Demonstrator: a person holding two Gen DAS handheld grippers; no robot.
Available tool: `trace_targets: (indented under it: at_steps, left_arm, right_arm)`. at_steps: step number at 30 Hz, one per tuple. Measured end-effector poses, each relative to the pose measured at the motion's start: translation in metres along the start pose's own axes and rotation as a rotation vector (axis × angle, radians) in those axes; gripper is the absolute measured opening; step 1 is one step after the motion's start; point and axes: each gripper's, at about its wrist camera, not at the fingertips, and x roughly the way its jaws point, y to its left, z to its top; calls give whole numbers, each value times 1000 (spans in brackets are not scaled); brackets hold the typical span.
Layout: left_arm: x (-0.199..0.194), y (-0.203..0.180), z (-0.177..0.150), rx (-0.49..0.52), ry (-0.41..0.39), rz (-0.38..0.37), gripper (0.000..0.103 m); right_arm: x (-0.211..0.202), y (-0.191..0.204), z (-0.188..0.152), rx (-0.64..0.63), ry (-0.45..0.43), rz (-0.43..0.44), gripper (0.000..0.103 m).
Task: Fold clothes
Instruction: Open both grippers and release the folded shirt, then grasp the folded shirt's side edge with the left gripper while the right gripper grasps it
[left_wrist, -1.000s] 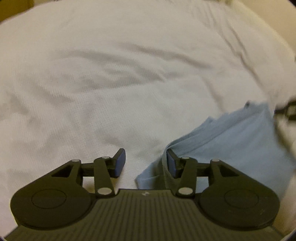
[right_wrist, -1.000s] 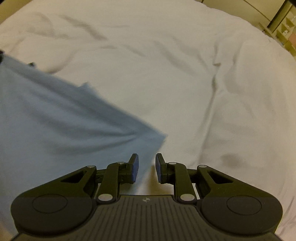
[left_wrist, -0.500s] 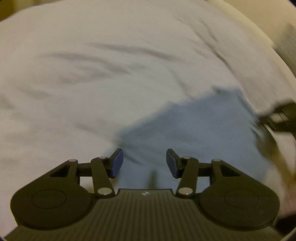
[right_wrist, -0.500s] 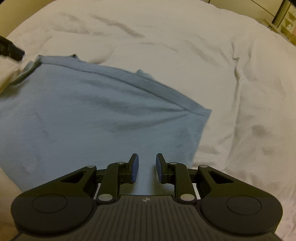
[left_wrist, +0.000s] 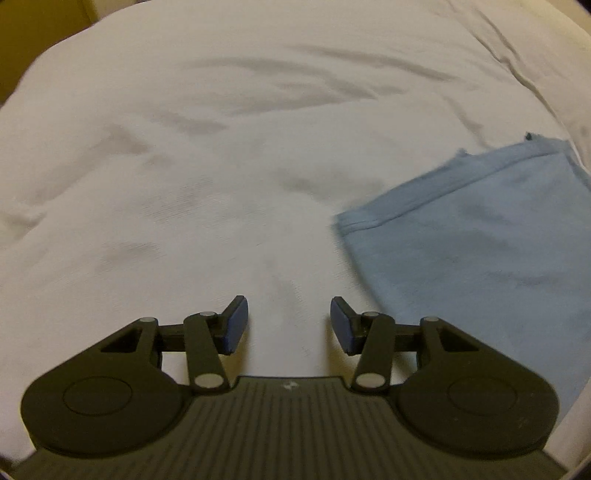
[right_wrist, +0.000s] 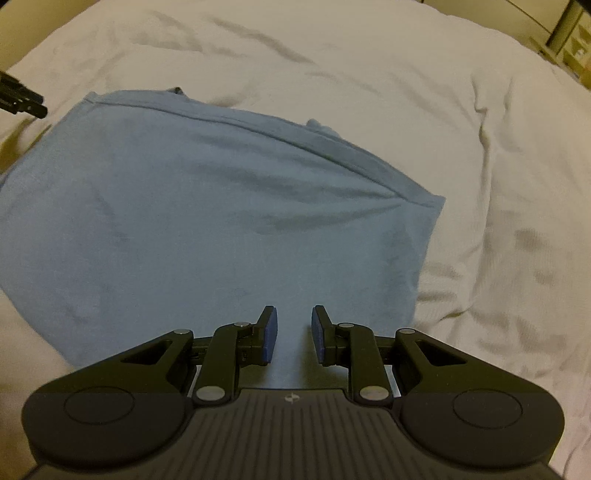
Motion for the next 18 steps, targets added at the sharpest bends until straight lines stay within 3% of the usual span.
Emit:
trace_targets:
  at_steps: [3, 8, 11, 12, 14, 16, 18]
  left_arm:
    - [-18, -15, -14, 57, -7, -48, 45]
    - [-38, -57, -45, 87, 12, -220, 50]
    - [-43, -85, -68, 52, 33, -284, 60]
    - [-43, -94, -75, 42, 35, -283, 64]
    - [-42, -108, -90, 35, 45, -245, 63]
    - [-40, -119, -104, 59, 59, -162, 38]
    - [-41, -111, -118, 43, 61, -111, 37]
  right_arm:
    - [-7, 20, -3, 1, -6, 32, 27]
    - [-17, 66, -14, -25, 7, 105, 30]
    - [-20, 89, -23, -30, 23, 132, 32]
    - [-21, 95, -26, -29, 27, 136, 32]
    - [-21, 105, -32, -23, 34, 139, 33]
    - [-22, 111, -37, -16, 45, 132, 33]
    - [-26, 113, -41, -7, 48, 119, 33]
